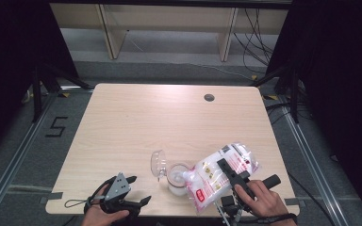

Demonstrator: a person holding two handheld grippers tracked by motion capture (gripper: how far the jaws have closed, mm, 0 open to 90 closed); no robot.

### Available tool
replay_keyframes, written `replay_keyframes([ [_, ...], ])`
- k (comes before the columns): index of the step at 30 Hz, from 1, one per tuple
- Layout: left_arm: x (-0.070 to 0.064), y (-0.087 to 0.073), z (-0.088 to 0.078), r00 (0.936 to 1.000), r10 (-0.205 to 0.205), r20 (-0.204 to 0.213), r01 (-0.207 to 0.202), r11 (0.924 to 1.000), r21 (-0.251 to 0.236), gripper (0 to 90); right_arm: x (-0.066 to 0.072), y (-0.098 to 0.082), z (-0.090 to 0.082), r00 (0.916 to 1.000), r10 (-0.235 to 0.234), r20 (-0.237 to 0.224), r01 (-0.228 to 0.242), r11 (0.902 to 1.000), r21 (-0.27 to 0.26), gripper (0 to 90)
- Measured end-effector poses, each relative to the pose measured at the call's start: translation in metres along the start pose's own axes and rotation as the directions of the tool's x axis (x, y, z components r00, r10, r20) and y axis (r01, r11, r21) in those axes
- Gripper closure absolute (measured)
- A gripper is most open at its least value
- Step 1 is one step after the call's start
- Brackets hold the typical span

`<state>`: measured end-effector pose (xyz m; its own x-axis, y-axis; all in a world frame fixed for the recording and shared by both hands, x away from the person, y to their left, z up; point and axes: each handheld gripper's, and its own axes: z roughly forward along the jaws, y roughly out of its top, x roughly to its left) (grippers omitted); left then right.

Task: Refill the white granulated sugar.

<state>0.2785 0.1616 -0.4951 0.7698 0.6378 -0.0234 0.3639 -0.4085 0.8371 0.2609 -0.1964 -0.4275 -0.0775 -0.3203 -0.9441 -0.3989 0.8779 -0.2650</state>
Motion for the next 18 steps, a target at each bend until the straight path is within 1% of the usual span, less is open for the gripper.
replay_keyframes([
  [1,-0.0002,0.0000,-0.0001,1.0000,-0.002,-0.001,0.002,1.0000,-0.002,16.4,0.0018,0.0004,-0.0009,0.9996,0.029,-0.003,-0.029,0.9995,0.009,66.7],
  [2,-0.0023,-0.0006,0.0003,0.9993,-0.036,0.007,0.036,0.9993,-0.005,16.4,0.0008,0.0001,-0.0004,0.9999,0.017,0.001,-0.017,0.9999,0.000,66.6],
  [3,-0.0023,-0.0006,0.0003,0.9993,-0.036,0.007,0.036,0.9993,-0.006,16.4,-0.0006,0.0002,0.0003,1.0000,0.004,0.006,-0.004,0.9999,-0.014,66.6],
  [4,-0.0021,-0.0007,0.0005,0.9993,-0.036,0.009,0.036,0.9993,-0.006,16.4,-0.0009,0.0000,0.0000,1.0000,0.000,0.003,0.000,0.9999,-0.010,66.6],
  [6,-0.0022,-0.0007,0.0004,0.9993,-0.037,0.007,0.037,0.9993,-0.005,16.4,-0.0002,0.0000,-0.0003,1.0000,0.009,0.000,-0.009,0.9999,-0.006,66.7],
  [7,-0.0023,-0.0007,0.0003,0.9993,-0.037,0.006,0.037,0.9993,-0.003,16.4,-0.0009,0.0000,0.0001,1.0000,0.001,0.005,-0.001,0.9999,-0.013,66.7],
  [8,-0.0024,-0.0006,0.0001,0.9993,-0.037,0.003,0.037,0.9993,-0.002,16.4,-0.0013,0.0002,-0.0003,1.0000,0.004,-0.009,-0.004,1.0000,-0.005,66.7],
  [10,-0.0021,-0.0007,0.0004,0.9994,-0.034,0.008,0.035,0.9994,-0.005,16.4,-0.0011,0.0001,-0.0003,1.0000,0.005,-0.008,-0.005,1.0000,-0.007,66.7],
  [11,-0.0019,-0.0004,-0.0002,0.9996,-0.027,-0.002,0.027,0.9996,0.001,16.4,-0.0011,0.0001,-0.0003,1.0000,0.004,-0.009,-0.004,1.0000,-0.007,66.8],
  [13,-0.0023,-0.0005,0.0000,0.9994,-0.034,0.002,0.034,0.9994,-0.002,16.4,-0.0011,0.0002,-0.0003,0.9999,0.004,-0.010,-0.004,1.0000,-0.007,66.8],
  [14,-0.0023,-0.0007,0.0005,0.9993,-0.038,0.007,0.038,0.9993,-0.005,16.4,-0.0007,0.0001,0.0000,1.0000,0.006,0.000,-0.006,0.9999,-0.013,66.8],
  [15,-0.0012,-0.0004,0.0000,0.9998,-0.019,-0.001,0.019,0.9998,-0.001,16.4,-0.0003,0.0002,-0.0002,0.9999,0.011,-0.002,-0.011,0.9999,-0.009,66.8],
  [16,-0.0024,-0.0007,0.0001,0.9995,-0.033,0.003,0.033,0.9995,-0.001,16.4,-0.0001,0.0003,-0.0005,0.9999,0.016,-0.002,-0.016,0.9998,-0.007,66.8],
  [17,-0.0019,-0.0006,-0.0001,0.9996,-0.027,-0.002,0.027,0.9996,0.001,16.4,-0.0013,0.0004,-0.0001,1.0000,0.005,-0.001,-0.005,0.9998,-0.017,66.8],
  [18,-0.0021,-0.0005,-0.0001,0.9996,-0.030,-0.002,0.030,0.9996,0.000,16.4,-0.0007,0.0007,-0.0003,0.9998,0.021,-0.003,-0.021,0.9997,-0.015,66.8],
])
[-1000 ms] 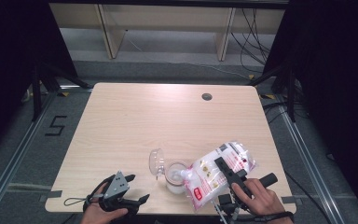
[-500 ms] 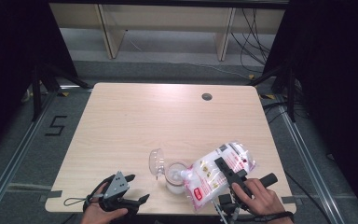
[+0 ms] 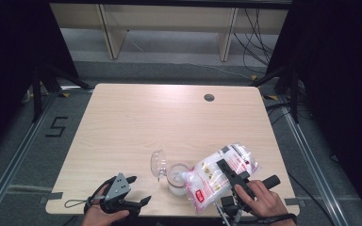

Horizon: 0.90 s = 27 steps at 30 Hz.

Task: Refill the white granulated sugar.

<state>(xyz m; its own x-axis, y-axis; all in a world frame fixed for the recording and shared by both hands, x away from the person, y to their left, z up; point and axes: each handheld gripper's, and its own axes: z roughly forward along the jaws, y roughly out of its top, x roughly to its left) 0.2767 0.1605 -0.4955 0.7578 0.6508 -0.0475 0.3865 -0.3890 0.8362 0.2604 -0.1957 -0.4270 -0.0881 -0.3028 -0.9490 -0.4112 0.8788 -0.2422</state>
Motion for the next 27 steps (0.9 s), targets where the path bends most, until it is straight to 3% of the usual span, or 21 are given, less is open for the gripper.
replay_keyframes([
  [1,-0.0002,0.0000,0.0001,1.0000,-0.003,0.004,0.003,1.0000,-0.001,16.4,0.0025,0.0005,-0.0009,0.9993,0.038,-0.004,-0.038,0.9992,0.012,66.8],
  [7,-0.0003,-0.0002,0.0002,1.0000,-0.004,0.004,0.004,1.0000,0.000,16.4,-0.0013,-0.0011,0.0007,0.9998,-0.022,-0.001,0.022,0.9998,-0.002,66.9],
  [9,-0.0001,-0.0002,0.0001,1.0000,-0.001,0.001,0.001,1.0000,0.002,16.4,0.0026,-0.0017,0.0001,0.9997,0.022,-0.006,-0.022,0.9997,0.012,66.9],
  [10,0.0000,-0.0001,0.0001,1.0000,0.001,0.000,-0.001,1.0000,0.002,16.4,0.0018,-0.0018,-0.0002,0.9999,0.013,-0.006,-0.012,0.9998,0.016,66.9],
  [11,0.0000,-0.0001,0.0001,1.0000,0.000,0.000,0.000,1.0000,0.002,16.4,-0.0022,-0.0015,0.0003,0.9995,-0.032,0.003,0.032,0.9995,0.003,66.9],
  [15,-0.0003,-0.0002,0.0002,1.0000,-0.003,0.003,0.003,1.0000,0.000,16.4,-0.0027,-0.0017,-0.0004,0.9991,-0.042,0.006,0.042,0.9991,0.010,66.9],
  [17,0.0022,0.0006,-0.0001,0.9992,0.039,-0.001,-0.039,0.9992,0.004,16.4,-0.0023,-0.0007,-0.0015,0.9996,-0.028,0.003,0.028,0.9994,0.019,66.9],
  [18,0.0019,0.0002,0.0007,0.9995,0.028,0.014,-0.028,0.9996,0.001,16.4,-0.0045,-0.0007,-0.0018,0.9989,-0.046,-0.006,0.047,0.9987,0.019,66.9],
  [19,0.0018,0.0003,0.0007,0.9995,0.027,0.015,-0.027,0.9996,0.002,16.4,-0.0012,-0.0011,-0.0024,1.0000,-0.004,-0.002,0.004,0.9997,0.024,67.0],
  [21,0.0022,0.0006,-0.0002,0.9993,0.037,-0.003,-0.037,0.9993,0.003,16.4,-0.0042,-0.0003,-0.0024,0.9993,-0.037,0.006,0.037,0.9992,0.018,67.0],
  [23,-0.0001,-0.0003,0.0004,1.0000,-0.006,0.008,0.006,1.0000,-0.004,16.4,-0.0027,0.0005,-0.0028,0.9998,-0.017,0.002,0.017,0.9995,0.026,66.9],
  [27,0.0003,-0.0003,0.0002,1.0000,0.001,0.004,-0.001,1.0000,-0.002,16.4,-0.0019,0.0005,-0.0022,0.9998,-0.017,-0.002,0.017,0.9995,0.027,67.0],
])
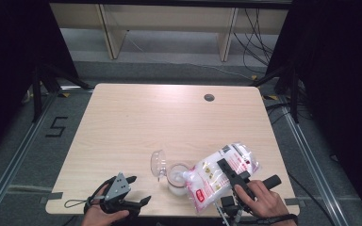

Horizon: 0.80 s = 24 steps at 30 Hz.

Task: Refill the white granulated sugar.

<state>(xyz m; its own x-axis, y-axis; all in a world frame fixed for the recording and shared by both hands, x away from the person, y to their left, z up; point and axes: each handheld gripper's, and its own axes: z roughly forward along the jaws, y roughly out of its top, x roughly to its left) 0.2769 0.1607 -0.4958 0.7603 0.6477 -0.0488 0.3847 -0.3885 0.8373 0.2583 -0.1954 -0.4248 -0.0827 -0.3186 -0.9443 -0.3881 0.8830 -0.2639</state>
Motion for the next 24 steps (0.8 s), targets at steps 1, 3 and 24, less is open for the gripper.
replay_keyframes([
  [1,-0.0004,0.0000,-0.0001,1.0000,-0.002,0.000,0.002,1.0000,0.002,16.4,0.0001,0.0003,0.0003,1.0000,-0.007,0.006,0.007,1.0000,-0.001,67.0],
  [3,-0.0005,0.0000,0.0000,1.0000,-0.005,0.001,0.005,1.0000,0.001,16.4,-0.0001,0.0003,0.0007,0.9999,-0.016,-0.001,0.016,0.9999,-0.001,67.0],
  [24,0.0017,0.0003,0.0010,0.9995,0.030,0.001,-0.030,0.9995,0.002,16.4,0.0016,0.0011,0.0007,0.9999,0.011,-0.005,-0.011,0.9999,-0.002,67.1],
])
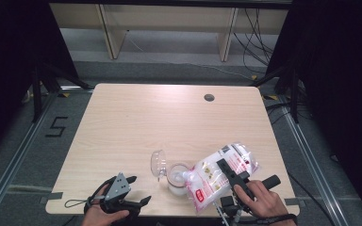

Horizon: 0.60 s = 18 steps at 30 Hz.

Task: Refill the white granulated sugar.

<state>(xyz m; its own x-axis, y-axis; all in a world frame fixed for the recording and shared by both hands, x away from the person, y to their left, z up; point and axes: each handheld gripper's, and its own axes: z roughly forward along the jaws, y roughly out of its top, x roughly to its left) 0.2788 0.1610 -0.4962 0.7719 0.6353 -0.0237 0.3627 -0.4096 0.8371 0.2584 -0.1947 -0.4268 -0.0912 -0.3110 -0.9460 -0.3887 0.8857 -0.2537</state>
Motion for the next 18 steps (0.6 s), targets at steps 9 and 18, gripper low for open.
replay_keyframes([
  [9,-0.0002,0.0001,0.0005,1.0000,-0.003,0.008,0.003,1.0000,-0.002,16.4,-0.0036,-0.0005,0.0011,0.9995,-0.028,0.015,0.028,0.9995,-0.016,67.1],
  [18,-0.0016,-0.0001,0.0008,0.9995,-0.028,0.016,0.028,0.9996,-0.010,16.4,-0.0039,-0.0014,-0.0010,0.9999,0.000,0.015,0.000,1.0000,0.001,67.1],
])
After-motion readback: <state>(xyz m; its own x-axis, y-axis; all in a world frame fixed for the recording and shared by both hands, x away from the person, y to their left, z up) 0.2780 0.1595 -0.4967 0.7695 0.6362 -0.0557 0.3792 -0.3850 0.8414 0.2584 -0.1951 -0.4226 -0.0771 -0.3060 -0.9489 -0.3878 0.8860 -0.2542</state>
